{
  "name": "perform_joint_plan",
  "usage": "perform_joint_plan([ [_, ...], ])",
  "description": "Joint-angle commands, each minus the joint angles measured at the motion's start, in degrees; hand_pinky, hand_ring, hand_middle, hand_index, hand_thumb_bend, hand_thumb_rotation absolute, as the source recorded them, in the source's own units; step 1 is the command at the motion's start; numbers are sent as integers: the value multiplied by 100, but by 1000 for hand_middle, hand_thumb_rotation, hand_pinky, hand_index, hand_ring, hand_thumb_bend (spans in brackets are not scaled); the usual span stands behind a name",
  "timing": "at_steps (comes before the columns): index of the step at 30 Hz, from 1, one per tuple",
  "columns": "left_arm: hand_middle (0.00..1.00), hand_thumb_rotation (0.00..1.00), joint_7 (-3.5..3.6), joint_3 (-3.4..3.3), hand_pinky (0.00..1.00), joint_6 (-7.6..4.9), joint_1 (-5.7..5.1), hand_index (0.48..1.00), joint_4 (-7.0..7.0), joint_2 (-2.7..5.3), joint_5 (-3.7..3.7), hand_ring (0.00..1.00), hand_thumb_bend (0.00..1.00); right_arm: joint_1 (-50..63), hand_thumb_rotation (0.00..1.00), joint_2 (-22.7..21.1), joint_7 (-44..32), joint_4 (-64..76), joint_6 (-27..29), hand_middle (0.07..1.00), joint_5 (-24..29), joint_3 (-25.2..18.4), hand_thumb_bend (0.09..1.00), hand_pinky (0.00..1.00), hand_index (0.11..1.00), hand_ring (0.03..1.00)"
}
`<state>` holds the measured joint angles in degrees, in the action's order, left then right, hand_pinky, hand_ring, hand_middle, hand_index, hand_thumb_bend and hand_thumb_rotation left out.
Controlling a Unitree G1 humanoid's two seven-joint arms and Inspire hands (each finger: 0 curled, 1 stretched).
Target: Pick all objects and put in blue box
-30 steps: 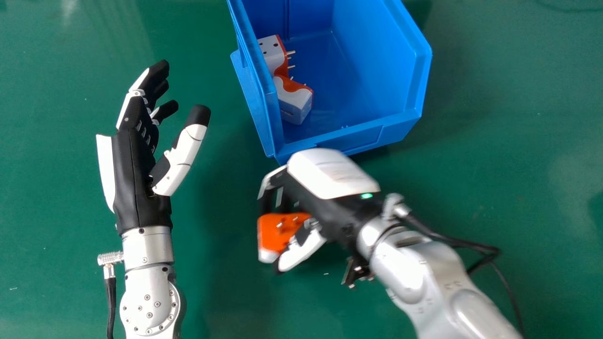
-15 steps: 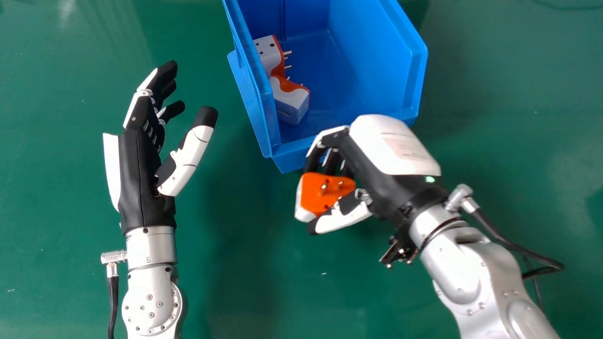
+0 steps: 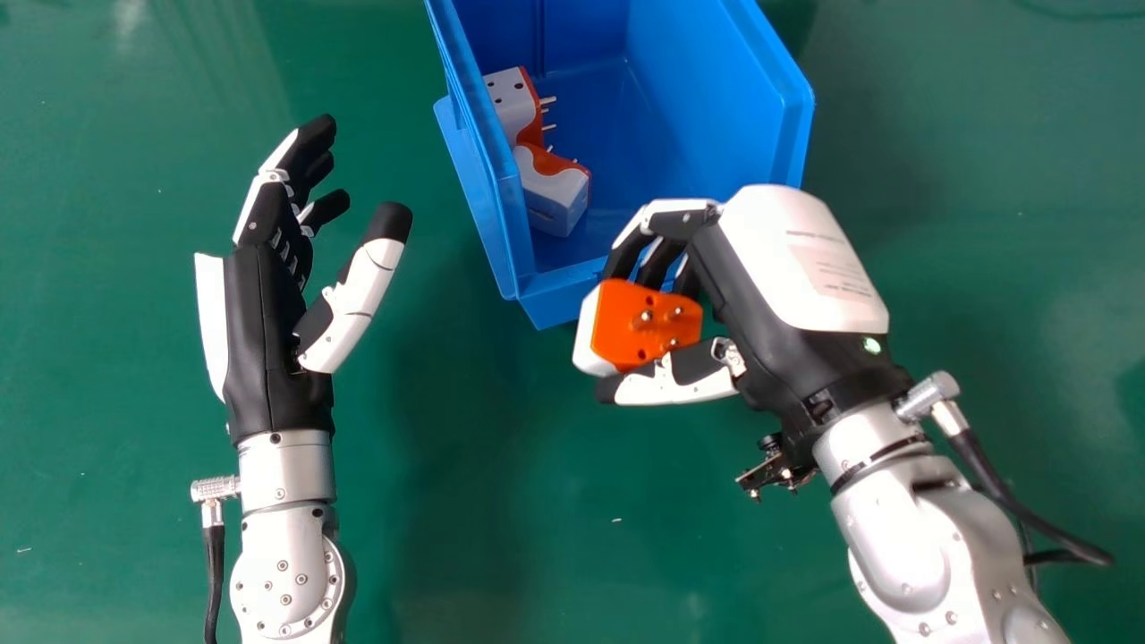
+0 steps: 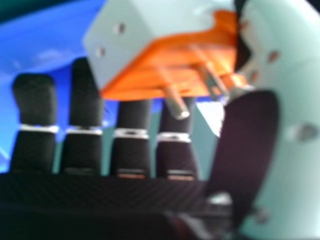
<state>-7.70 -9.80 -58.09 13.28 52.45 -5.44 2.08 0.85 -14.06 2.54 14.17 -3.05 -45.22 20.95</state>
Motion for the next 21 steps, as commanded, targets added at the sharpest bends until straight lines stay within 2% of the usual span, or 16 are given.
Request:
perform_joint_plan([
  [1, 869, 533, 15, 20, 811, -32, -46, 804, -137, 30, -20, 876, 771, -9, 0, 34, 384, 97, 330, 481, 76, -116, 511, 264, 520, 383],
  [4, 870, 533, -10, 24, 811, -20, -82, 804, -172, 28, 21, 877, 775, 18, 0, 81, 639, 20, 533, 491, 98, -160, 505, 276, 513, 395],
  [6, 870, 535, 36, 24, 811, -16, -99, 804, -184, 37, -26, 877, 777, 31, 0, 116, 740, -29, 628, 494, 120, -181, 503, 283, 508, 399],
  [9, 870, 535, 14, 20, 811, -39, -111, 804, -180, 31, 4, 877, 779, 42, 0, 153, 918, -96, 747, 497, 92, -197, 500, 293, 508, 405],
  [11, 870, 535, 60, 17, 811, -53, -111, 804, -171, 40, -43, 877, 779, 34, 0, 180, 1072, -153, 849, 497, 76, -205, 500, 293, 508, 405],
  [13, 870, 535, 74, 14, 812, -59, -110, 804, -168, 45, -58, 877, 779, 12, 0, 222, 1190, -186, 869, 498, 13, -205, 499, 297, 508, 406],
  [16, 870, 532, 47, 15, 815, -49, -101, 804, -160, 36, -16, 878, 779, -63, 0, 279, 1406, -274, 924, 498, -49, -217, 498, 302, 507, 407],
  [21, 869, 532, 37, 9, 816, -32, -60, 804, -172, 50, -30, 877, 779, -369, 0, 325, 1712, -500, 984, 498, -133, -259, 498, 310, 503, 411],
])
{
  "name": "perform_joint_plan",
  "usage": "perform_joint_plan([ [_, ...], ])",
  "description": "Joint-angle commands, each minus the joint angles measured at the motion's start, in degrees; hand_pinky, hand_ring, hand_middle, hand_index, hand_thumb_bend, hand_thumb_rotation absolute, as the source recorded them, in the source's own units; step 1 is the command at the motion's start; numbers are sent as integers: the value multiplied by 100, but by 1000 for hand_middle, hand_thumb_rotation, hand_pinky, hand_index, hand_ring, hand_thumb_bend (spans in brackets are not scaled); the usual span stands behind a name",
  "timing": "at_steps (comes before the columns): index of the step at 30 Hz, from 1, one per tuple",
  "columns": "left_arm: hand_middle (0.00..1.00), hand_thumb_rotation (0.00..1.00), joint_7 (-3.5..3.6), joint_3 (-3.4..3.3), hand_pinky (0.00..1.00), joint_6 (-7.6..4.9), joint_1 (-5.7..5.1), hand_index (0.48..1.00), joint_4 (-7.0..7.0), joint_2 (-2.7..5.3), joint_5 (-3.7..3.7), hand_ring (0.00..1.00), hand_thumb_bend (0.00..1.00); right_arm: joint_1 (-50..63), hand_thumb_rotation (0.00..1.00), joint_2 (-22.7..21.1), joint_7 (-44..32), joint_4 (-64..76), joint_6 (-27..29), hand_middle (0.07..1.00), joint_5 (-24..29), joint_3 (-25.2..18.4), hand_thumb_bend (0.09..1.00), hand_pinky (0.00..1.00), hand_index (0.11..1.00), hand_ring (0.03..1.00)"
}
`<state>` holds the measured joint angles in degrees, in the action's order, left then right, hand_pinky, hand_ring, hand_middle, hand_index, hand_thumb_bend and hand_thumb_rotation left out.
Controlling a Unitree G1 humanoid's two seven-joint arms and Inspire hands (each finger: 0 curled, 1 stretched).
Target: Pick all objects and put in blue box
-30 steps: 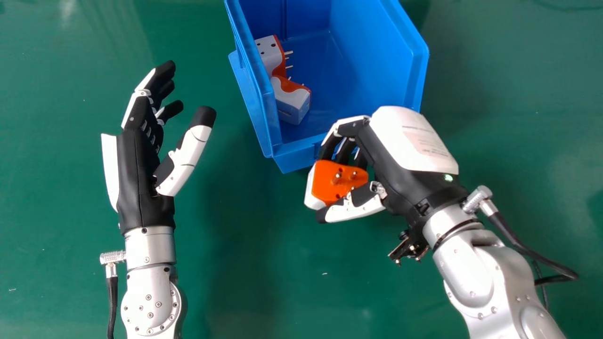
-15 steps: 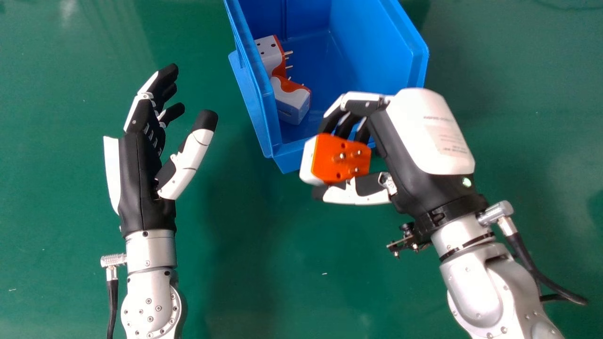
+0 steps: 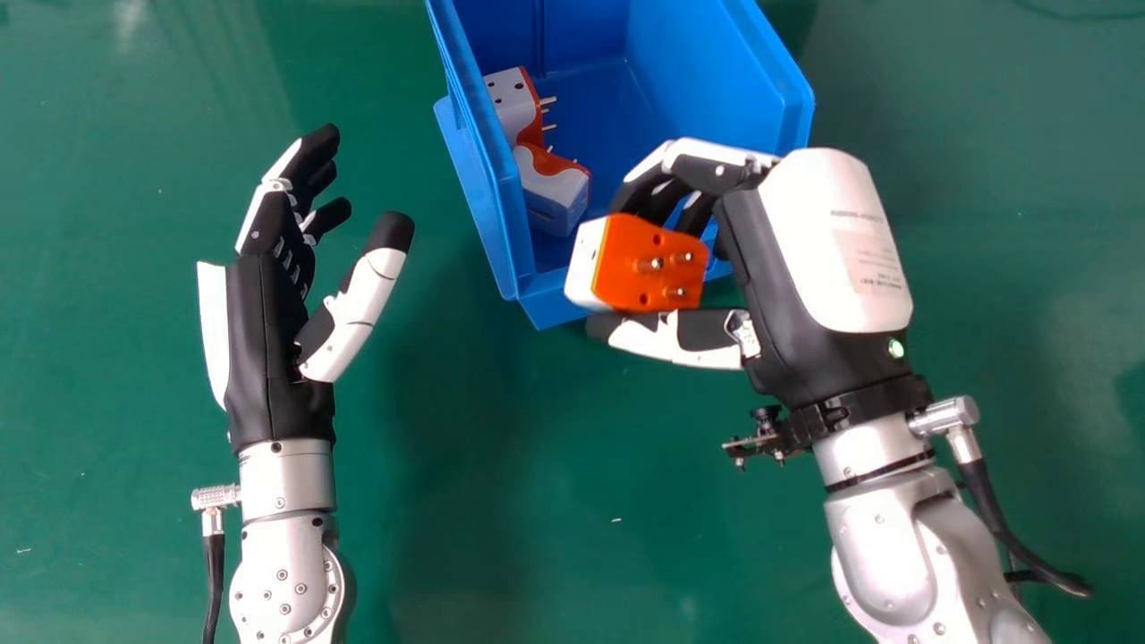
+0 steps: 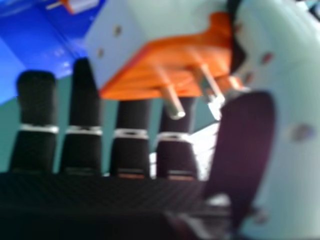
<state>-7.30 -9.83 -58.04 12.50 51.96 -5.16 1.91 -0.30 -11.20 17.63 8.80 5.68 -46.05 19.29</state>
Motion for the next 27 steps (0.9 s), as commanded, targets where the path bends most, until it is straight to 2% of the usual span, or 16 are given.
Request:
perform_joint_plan([
  [1, 869, 532, -24, 8, 816, -39, 29, 804, -123, 22, 1, 877, 779, -361, 0, 42, 254, -50, 167, 498, -23, -114, 498, 310, 503, 411],
  [7, 866, 529, -114, 4, 815, -61, 88, 802, -83, 1, 71, 876, 780, -1137, 0, 16, 560, -830, 351, 507, -39, -197, 497, 313, 497, 423],
  [12, 864, 527, -138, 6, 813, -50, 106, 801, -93, 5, 64, 874, 778, -1634, 0, -31, 673, -1428, 467, 509, 2, -198, 497, 316, 495, 430],
  [15, 863, 522, -98, 12, 812, -59, 144, 801, -61, 6, 25, 873, 775, -1907, 0, -51, 819, -1782, 599, 511, -18, -179, 497, 321, 492, 437],
  [21, 863, 520, -182, 13, 810, -48, 199, 800, -29, 14, 91, 872, 774, -2623, 0, -44, 1262, -2772, 883, 509, -122, -90, 497, 326, 493, 439],
  [25, 863, 521, -192, 9, 807, -81, 221, 800, -1, 2, 83, 872, 774, -3160, 0, -24, 1584, -3711, 1110, 505, -138, 18, 498, 331, 498, 441],
  [27, 863, 521, -173, 10, 807, -91, 226, 800, 5, 16, 57, 872, 774, -3421, 0, 18, 1895, -4282, 1222, 504, -185, 104, 498, 334, 499, 442],
])
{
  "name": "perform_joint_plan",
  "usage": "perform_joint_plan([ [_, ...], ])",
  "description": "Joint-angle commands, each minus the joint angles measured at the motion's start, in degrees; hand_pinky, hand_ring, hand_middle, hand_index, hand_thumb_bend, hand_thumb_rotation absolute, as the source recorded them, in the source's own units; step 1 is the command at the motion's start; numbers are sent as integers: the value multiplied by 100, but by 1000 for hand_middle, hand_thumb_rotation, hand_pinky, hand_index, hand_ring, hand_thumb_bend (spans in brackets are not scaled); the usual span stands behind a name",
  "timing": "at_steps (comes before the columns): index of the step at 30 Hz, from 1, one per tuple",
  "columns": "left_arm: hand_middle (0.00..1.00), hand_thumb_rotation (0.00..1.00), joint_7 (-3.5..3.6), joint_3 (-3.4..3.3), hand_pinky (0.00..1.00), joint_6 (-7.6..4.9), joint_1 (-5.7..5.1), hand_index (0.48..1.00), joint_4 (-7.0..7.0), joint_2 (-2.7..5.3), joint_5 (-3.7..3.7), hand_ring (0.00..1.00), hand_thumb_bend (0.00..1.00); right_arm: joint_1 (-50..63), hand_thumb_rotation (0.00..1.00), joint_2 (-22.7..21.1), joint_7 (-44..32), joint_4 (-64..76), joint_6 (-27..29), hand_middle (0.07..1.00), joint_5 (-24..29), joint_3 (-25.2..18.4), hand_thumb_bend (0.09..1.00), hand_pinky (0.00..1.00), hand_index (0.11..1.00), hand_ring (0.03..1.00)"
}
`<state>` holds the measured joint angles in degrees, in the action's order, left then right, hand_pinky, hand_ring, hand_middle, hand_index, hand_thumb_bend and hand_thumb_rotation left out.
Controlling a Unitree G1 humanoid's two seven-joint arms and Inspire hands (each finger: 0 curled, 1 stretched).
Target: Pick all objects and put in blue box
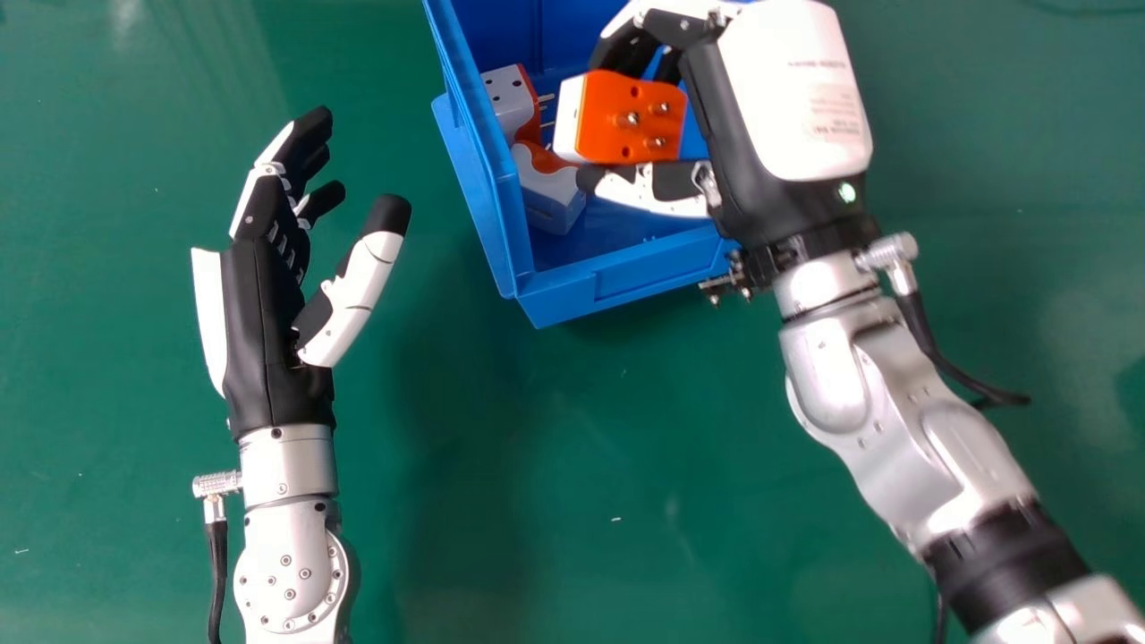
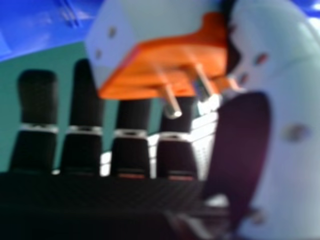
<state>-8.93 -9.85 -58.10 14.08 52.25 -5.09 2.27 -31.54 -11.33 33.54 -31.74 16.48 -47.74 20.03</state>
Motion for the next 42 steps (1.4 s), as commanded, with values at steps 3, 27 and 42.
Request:
perform_joint_plan([
  [3, 863, 520, -32, 15, 806, -93, 74, 800, -14, 17, 38, 872, 773, -631, 0, 147, 849, -1094, 269, 504, -92, 207, 498, 336, 502, 444],
  [27, 858, 522, -105, 20, 799, -187, 79, 799, 119, -28, 89, 868, 772, -1611, 0, 464, 1765, -3730, 530, 517, -264, 1453, 496, 334, 500, 457],
  [42, 857, 517, -154, 24, 791, -148, 123, 796, 156, -73, 149, 863, 765, -1599, 79, 529, 2349, -3378, -167, 828, -380, 1606, 699, 646, 776, 783],
])
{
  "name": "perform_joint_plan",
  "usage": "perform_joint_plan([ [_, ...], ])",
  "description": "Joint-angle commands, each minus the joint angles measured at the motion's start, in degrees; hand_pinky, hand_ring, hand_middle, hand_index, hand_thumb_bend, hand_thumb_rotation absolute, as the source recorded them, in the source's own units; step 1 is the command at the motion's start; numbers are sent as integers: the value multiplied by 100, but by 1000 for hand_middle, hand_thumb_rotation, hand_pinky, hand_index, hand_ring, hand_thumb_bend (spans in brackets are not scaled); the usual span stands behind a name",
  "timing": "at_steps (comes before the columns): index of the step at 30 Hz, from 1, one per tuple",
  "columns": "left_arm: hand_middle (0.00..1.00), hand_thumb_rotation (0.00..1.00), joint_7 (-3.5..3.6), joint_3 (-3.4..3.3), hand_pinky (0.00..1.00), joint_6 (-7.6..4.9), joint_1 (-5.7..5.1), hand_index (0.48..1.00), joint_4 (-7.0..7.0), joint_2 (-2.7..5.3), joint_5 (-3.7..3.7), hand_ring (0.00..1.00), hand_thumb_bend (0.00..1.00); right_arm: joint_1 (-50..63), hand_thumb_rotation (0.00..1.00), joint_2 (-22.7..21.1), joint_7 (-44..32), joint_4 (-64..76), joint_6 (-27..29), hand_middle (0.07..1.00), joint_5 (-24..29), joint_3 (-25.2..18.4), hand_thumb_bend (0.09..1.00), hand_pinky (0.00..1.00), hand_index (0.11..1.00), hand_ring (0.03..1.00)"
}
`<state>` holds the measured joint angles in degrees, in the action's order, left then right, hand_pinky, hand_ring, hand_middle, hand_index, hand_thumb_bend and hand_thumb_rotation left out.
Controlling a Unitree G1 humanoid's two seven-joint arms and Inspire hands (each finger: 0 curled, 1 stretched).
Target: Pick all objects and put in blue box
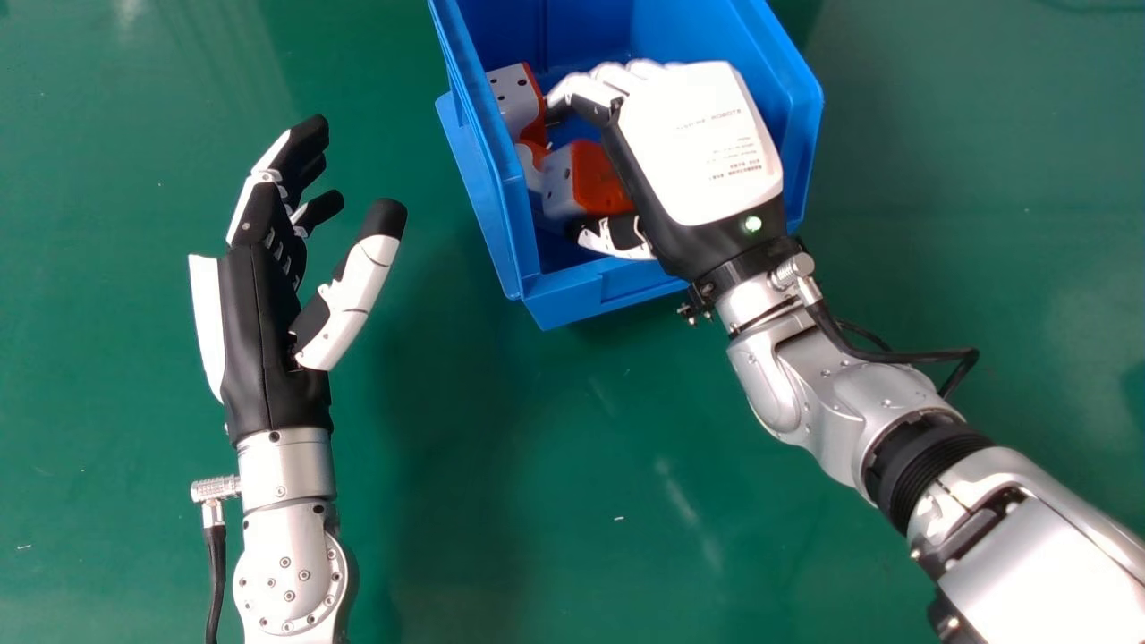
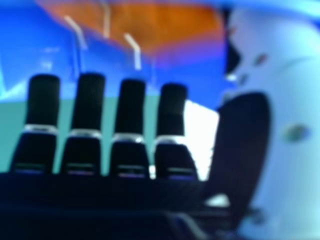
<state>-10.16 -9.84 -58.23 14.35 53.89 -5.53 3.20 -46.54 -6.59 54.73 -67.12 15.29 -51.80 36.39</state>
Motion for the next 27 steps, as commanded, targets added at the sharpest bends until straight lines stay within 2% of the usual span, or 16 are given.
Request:
perform_joint_plan([
  [1, 856, 519, -28, 21, 791, -135, 100, 795, -4, -31, 55, 862, 765, -89, 90, 72, 280, 185, -64, 859, 34, -33, 724, 683, 807, 820],
  [4, 856, 520, 62, 7, 790, -144, 111, 795, 9, -16, -31, 861, 765, -65, 111, 112, 450, 266, -112, 927, 41, -43, 776, 776, 873, 903],
  [8, 856, 518, 63, 5, 794, -127, 105, 795, -6, -21, -20, 864, 767, -16, 126, 132, 666, 455, -200, 963, 54, -86, 808, 848, 914, 951],
  [10, 856, 519, 51, 2, 792, -141, 97, 796, -16, -24, -2, 864, 768, 38, 140, 111, 733, 632, -229, 981, 74, -124, 830, 921, 932, 975],
  [13, 856, 519, 54, -1, 794, -127, 79, 795, -45, -22, -5, 864, 768, 190, 153, 44, 750, 1050, -266, 991, 110, -223, 839, 960, 949, 988],
  [16, 857, 520, 92, -5, 796, -134, 53, 795, -60, -16, -41, 865, 772, 479, 159, -44, 746, 1619, -238, 996, 159, -377, 846, 979, 952, 994],
  [19, 859, 519, 80, 0, 797, -151, 19, 798, -80, -16, -10, 867, 771, 837, 178, -90, 736, 2161, -261, 999, 206, -547, 840, 980, 955, 998],
  [21, 859, 518, 67, 3, 798, -159, -2, 798, -96, -5, 2, 866, 769, 1135, 192, -60, 630, 2467, -145, 999, 423, -740, 836, 977, 955, 999],
  [23, 859, 519, 121, 5, 797, -162, -19, 797, -103, 12, -50, 865, 769, 1416, 203, 5, 532, 2669, -10, 1000, 681, -925, 832, 972, 954, 999],
  [27, 860, 516, 153, 5, 799, -174, -78, 797, -152, 5, -67, 866, 768, 2164, 260, 99, -39, 3239, 377, 988, 1374, -1215, 816, 923, 954, 982],
])
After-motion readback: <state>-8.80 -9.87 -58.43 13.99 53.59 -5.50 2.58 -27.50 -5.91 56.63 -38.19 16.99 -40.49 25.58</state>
